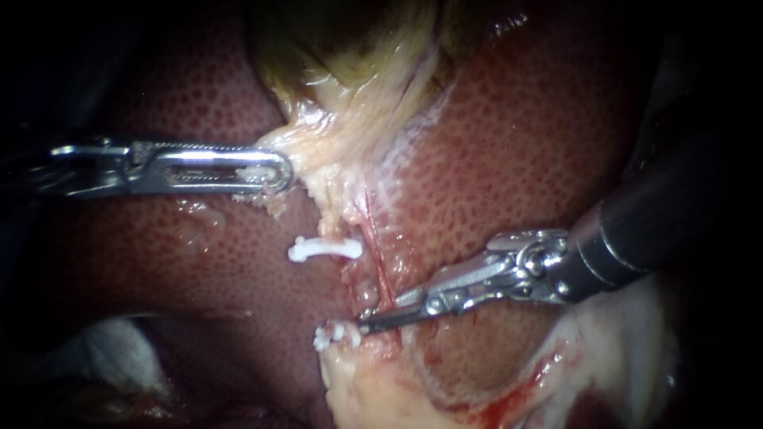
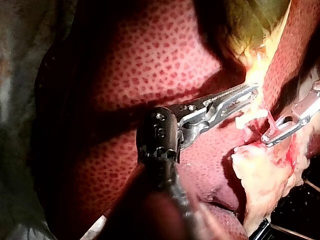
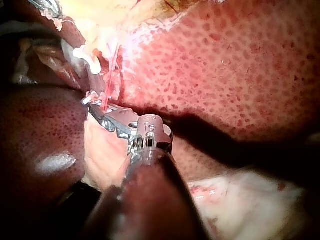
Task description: Going back first clip right tube
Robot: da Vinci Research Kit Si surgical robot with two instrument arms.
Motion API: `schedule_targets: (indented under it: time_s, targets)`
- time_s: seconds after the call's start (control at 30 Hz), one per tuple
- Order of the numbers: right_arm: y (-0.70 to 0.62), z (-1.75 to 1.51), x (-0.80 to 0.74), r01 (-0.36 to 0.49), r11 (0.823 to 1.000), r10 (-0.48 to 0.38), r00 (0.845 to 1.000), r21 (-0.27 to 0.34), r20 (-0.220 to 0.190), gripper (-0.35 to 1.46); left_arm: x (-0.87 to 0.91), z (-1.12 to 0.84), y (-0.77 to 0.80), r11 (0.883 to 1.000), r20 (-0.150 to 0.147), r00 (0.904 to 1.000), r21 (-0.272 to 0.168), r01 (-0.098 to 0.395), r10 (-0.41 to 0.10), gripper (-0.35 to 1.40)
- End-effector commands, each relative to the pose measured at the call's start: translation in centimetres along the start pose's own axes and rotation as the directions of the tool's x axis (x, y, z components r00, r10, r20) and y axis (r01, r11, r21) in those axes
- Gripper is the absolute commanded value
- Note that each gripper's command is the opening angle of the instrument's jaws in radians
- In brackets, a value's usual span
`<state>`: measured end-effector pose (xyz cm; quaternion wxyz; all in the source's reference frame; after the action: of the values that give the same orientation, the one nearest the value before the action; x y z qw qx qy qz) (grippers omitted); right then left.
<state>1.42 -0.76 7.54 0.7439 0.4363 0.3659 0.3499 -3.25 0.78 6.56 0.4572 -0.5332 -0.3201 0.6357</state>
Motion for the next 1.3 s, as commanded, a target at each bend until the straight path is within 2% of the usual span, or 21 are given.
schedule_targets:
  time_s: [0.03, 0.37, 0.4, 0.43, 0.47, 0.5, 0.53, 0.57, 0.67, 0.8, 0.9, 1.03, 1.13, 1.23, 1.3]
  targets:
    - [0.00, 0.01, 0.00, -0.002, 1.000, 0.002, 1.000, 0.007, -0.003, -0.35, 0.00, 0.00, 0.00, 1.000, 0.000, 1.0000, 0.000, -0.001, 0.001, -0.35]
    - [0.06, 0.08, -0.01, 0.002, 0.999, -0.001, 1.000, 0.051, -0.031, -0.35, -0.01, 0.01, 0.01, 1.000, -0.001, 1.0000, 0.001, -0.001, 0.001, -0.35]
    - [0.08, 0.09, -0.02, 0.023, 0.997, -0.020, 0.999, 0.067, -0.037, -0.35, -0.01, 0.01, 0.01, 1.000, -0.001, 1.0000, 0.001, -0.001, 0.001, -0.35]
    - [0.08, 0.10, -0.04, 0.042, 0.996, -0.039, 0.998, 0.077, -0.040, -0.27, -0.01, 0.01, 0.01, 1.000, -0.001, 1.0000, 0.001, -0.001, 0.001, -0.35]
    - [0.09, 0.10, -0.04, 0.067, 0.995, -0.064, 0.997, 0.071, -0.049, -0.10, -0.01, 0.01, 0.01, 1.000, -0.001, 1.0000, 0.001, -0.001, 0.001, -0.35]
    - [0.08, 0.11, -0.05, 0.096, 0.994, -0.093, 0.993, 0.046, -0.067, 0.08, -0.01, 0.01, 0.01, 1.000, -0.001, 1.0000, 0.001, -0.001, 0.001, -0.35]
    - [0.08, 0.12, -0.05, 0.093, 0.996, -0.093, 0.991, -0.005, -0.100, 0.31, -0.01, 0.01, 0.01, 1.000, -0.001, 1.0000, 0.001, -0.001, 0.001, -0.35]
    - [0.08, 0.14, -0.05, 0.088, 0.996, -0.092, 0.989, -0.033, -0.119, 0.46, -0.01, 0.01, 0.01, 1.000, -0.001, 1.0000, 0.001, -0.001, 0.001, -0.35]
    - [0.10, 0.16, -0.03, 0.117, 0.990, -0.127, 0.980, -0.075, -0.154, 0.49, -0.02, 0.01, 0.01, 1.000, -0.001, 1.0000, 0.001, -0.001, 0.001, -0.35]
    - [0.16, 0.14, -0.02, 0.206, 0.972, -0.223, 0.962, -0.115, -0.158, 0.49, -0.02, 0.01, 0.01, 1.000, -0.001, 1.0000, 0.001, -0.001, 0.001, -0.35]
    - [0.23, 0.09, -0.02, 0.298, 0.941, -0.322, 0.935, -0.159, -0.152, 0.49, -0.02, 0.01, 0.01, 1.000, -0.001, 1.0000, 0.001, -0.001, 0.001, -0.35]
    - [0.29, -0.02, -0.07, 0.332, 0.928, -0.357, 0.923, -0.170, -0.146, 0.49, -0.03, 0.01, 0.01, 1.000, -0.002, 1.0000, 0.004, -0.002, 0.002, -0.35]
    - [0.26, -0.15, -0.15, 0.364, 0.917, -0.387, 0.912, -0.165, -0.138, 0.50, -0.03, 0.01, 0.00, 1.000, -0.002, 1.0000, 0.004, -0.002, 0.002, -0.35]
    - [0.20, -0.31, -0.21, 0.419, 0.893, -0.440, 0.889, -0.162, -0.125, 0.50, -0.03, 0.00, 0.00, 1.000, -0.002, 1.0000, 0.003, -0.002, 0.002, -0.35]
    - [0.12, -0.45, -0.22, 0.481, 0.862, -0.500, 0.859, -0.157, -0.111, 0.50, -0.03, 0.00, 0.00, 1.000, -0.002, 1.0000, 0.003, -0.002, 0.002, -0.35]
